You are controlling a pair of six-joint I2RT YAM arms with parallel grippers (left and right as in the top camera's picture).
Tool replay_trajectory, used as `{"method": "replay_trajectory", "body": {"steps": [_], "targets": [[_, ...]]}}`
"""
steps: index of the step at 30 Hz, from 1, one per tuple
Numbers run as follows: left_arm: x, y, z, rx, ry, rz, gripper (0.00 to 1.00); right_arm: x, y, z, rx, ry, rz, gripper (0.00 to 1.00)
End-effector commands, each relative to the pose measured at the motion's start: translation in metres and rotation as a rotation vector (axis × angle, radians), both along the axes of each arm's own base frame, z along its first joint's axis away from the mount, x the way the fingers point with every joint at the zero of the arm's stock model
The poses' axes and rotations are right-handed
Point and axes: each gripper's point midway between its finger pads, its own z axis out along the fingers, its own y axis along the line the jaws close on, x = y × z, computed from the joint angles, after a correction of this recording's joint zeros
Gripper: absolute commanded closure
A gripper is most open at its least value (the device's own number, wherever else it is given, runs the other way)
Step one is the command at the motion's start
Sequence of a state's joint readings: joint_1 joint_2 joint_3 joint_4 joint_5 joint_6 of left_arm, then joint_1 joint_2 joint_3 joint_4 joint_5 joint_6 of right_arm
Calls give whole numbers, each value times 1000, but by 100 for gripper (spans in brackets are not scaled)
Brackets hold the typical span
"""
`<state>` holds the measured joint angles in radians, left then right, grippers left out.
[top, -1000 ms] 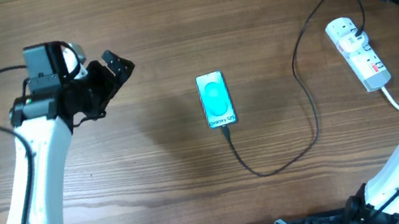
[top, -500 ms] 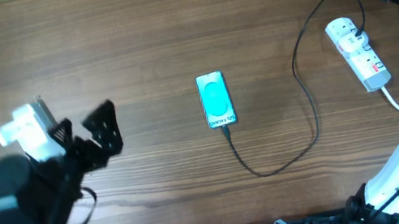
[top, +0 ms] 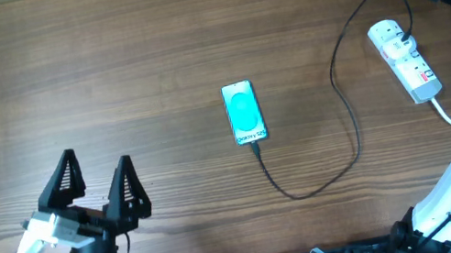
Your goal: Plug charger to phone and switch on socket
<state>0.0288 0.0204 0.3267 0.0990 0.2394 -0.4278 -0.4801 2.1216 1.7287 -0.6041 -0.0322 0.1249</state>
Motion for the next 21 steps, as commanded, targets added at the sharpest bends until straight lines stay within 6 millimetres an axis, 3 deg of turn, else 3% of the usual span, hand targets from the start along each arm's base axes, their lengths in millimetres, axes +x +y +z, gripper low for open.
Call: {"method": "replay_trajectory", "body": {"steps": [1, 7, 14, 21], "targets": [[7, 8, -14, -35, 16, 42, 0, 4, 0, 9, -26, -11, 16, 0], [24, 21, -46, -73, 27, 117, 0, 4, 0, 9, -26, -12, 16, 0], [43, 31, -102, -176, 135, 141, 0, 4, 0, 9, -26, -11, 16, 0], [53, 36, -172, -158, 422, 198, 0, 4, 0, 9, -26, -12, 16, 0]]}}
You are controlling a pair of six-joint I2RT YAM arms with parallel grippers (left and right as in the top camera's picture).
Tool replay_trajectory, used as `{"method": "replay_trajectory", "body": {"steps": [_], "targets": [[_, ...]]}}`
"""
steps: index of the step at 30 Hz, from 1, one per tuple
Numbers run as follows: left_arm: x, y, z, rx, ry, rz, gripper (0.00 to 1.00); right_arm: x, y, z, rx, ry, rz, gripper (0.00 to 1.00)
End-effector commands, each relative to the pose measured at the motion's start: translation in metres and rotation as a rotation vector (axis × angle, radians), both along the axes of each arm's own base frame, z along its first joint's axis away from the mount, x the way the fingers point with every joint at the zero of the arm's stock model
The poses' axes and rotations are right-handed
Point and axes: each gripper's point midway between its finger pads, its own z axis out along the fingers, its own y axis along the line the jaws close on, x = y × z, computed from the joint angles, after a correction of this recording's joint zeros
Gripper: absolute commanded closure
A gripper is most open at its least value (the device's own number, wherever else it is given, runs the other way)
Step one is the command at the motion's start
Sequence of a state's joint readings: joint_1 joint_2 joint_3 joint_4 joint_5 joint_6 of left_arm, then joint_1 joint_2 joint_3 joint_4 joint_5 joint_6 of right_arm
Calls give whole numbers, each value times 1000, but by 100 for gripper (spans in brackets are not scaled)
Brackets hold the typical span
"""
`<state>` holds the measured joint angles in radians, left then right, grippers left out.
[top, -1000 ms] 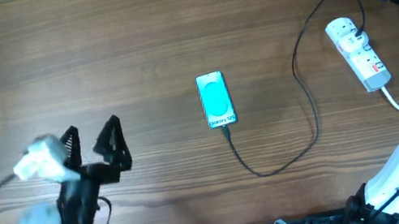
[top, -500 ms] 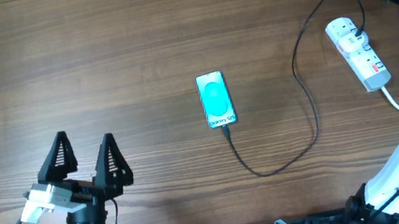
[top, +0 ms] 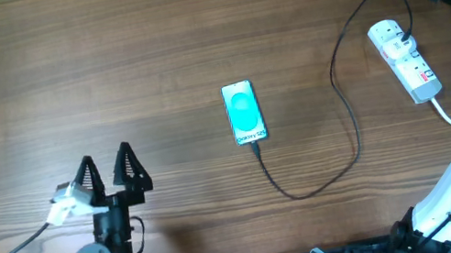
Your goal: Plug charger to phone and switch on socket
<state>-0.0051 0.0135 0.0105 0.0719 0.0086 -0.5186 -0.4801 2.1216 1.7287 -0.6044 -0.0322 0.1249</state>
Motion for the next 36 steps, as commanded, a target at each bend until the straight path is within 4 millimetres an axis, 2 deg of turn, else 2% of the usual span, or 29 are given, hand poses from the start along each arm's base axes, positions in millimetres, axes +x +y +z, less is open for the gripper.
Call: {"method": "replay_trajectory", "body": {"steps": [1, 23, 25, 27, 28, 29, 30, 32, 36], "targets": [[0, 4, -37, -10, 145, 23, 0, 4, 0, 9, -27, -12, 17, 0], [0, 3, -36, -9, 142, 17, 0, 4, 0, 7, -24, -8, 15, 0], [0, 3, -36, -9, 142, 17, 0, 5, 2, 13, -30, -19, 21, 0], [0, 3, -36, -9, 142, 18, 0, 6, 8, 34, -46, -52, 31, 0], [0, 3, -36, -9, 142, 17, 0, 8, 12, 53, -62, -84, 39, 0], [0, 3, -36, -9, 142, 18, 0, 8, 19, 84, -88, -138, 49, 0], [0, 3, -36, -9, 142, 17, 0, 7, 24, 102, -104, -170, 57, 0], [0, 3, -36, -9, 142, 17, 0, 2, 41, 156, -147, -265, 81, 0], [0, 3, -36, -9, 142, 18, 0, -29, 65, 256, -231, -453, 98, 0]]}}
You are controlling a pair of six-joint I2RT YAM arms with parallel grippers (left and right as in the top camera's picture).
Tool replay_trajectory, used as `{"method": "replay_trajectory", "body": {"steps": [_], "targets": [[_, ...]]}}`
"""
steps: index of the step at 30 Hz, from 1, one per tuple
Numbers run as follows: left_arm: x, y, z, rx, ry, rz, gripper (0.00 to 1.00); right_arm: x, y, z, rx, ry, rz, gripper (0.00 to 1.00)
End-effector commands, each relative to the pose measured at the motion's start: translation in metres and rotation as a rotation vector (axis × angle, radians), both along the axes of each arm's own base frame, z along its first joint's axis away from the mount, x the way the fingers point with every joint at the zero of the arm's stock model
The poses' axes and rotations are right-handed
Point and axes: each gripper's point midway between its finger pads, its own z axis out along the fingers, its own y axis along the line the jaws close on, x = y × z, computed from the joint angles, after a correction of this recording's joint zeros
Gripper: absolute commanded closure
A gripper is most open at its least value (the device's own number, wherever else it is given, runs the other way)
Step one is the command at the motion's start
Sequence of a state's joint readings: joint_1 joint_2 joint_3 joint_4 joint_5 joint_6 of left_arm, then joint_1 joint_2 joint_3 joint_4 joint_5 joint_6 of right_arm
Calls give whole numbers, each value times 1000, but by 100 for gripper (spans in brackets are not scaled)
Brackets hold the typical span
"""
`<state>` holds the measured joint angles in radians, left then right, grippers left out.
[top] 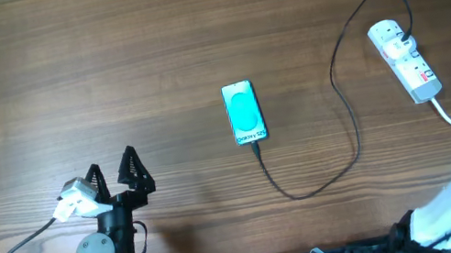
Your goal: Plug charger to phone and switch on socket
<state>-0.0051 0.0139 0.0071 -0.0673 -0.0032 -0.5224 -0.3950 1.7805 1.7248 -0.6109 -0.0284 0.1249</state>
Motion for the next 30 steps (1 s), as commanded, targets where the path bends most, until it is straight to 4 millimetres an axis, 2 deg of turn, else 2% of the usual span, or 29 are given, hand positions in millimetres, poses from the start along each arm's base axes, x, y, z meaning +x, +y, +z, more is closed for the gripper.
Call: {"method": "replay_trajectory", "body": {"steps": [1, 4, 7, 9, 11, 14, 16, 23, 27, 30], "targets": [[0, 1, 0, -5, -1, 6, 0, -32, 19, 99, -97, -188, 18, 0], [0, 1, 0, -5, -1, 6, 0, -57, 43, 150, -136, -295, 44, 0], [0, 1, 0, -5, -1, 6, 0, -72, 74, 181, -153, -369, 99, 0], [0, 1, 0, -5, -1, 6, 0, -73, 97, 189, -150, -393, 150, 0], [0, 1, 0, -5, -1, 6, 0, -71, 119, 188, -141, -396, 205, 0], [0, 1, 0, -5, -1, 6, 0, -70, 143, 172, -123, -370, 261, 0], [0, 1, 0, -5, -1, 6, 0, -70, 152, 144, -100, -317, 283, 0], [0, 1, 0, -5, -1, 6, 0, -82, 161, -24, -26, -79, 318, 0], [0, 1, 0, -5, -1, 6, 0, -102, 174, -92, 11, -75, 367, 0], [0, 1, 0, -5, -1, 6, 0, -119, 179, -126, 20, -95, 386, 0]]}}
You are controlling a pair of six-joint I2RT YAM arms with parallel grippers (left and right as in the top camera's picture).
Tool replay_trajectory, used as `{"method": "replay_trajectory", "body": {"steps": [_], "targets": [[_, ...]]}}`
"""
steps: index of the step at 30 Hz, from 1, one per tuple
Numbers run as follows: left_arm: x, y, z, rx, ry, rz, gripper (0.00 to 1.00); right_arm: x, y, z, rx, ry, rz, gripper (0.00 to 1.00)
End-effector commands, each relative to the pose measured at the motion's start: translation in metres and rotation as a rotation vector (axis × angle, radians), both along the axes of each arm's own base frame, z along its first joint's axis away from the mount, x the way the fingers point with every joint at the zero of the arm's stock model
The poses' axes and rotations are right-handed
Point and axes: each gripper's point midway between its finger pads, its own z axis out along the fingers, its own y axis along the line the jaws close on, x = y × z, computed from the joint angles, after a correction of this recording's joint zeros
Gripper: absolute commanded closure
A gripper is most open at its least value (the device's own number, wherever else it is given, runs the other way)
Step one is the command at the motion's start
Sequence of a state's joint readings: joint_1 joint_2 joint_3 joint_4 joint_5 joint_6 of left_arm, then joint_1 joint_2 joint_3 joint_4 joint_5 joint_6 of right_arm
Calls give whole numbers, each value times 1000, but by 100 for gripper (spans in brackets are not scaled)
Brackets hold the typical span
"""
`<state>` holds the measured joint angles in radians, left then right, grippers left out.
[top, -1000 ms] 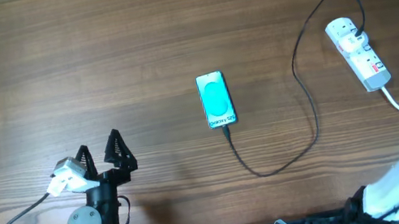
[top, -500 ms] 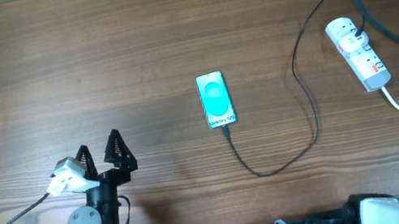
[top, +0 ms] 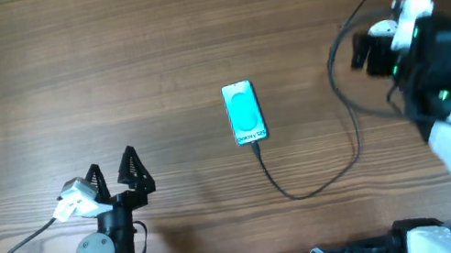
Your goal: Plug charger to phone and switch on socket
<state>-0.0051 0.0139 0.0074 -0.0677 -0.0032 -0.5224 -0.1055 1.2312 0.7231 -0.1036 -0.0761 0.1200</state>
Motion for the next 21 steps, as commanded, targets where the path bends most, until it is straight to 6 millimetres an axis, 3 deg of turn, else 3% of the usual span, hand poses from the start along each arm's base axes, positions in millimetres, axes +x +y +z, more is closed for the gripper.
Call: {"method": "replay_trajectory", "body": {"steps": [1, 8, 15, 21], "targets": [[0, 1, 0, -5, -1, 6, 0, -25, 13, -28, 15, -30, 55, 0], [0, 1, 0, -5, -1, 6, 0, -79, 20, -98, 32, 47, 59, 0], [0, 1, 0, -5, -1, 6, 0, -114, 27, -134, 60, 113, 73, 0], [0, 1, 0, -5, -1, 6, 0, -132, 34, -147, 88, 98, 82, 0]]}}
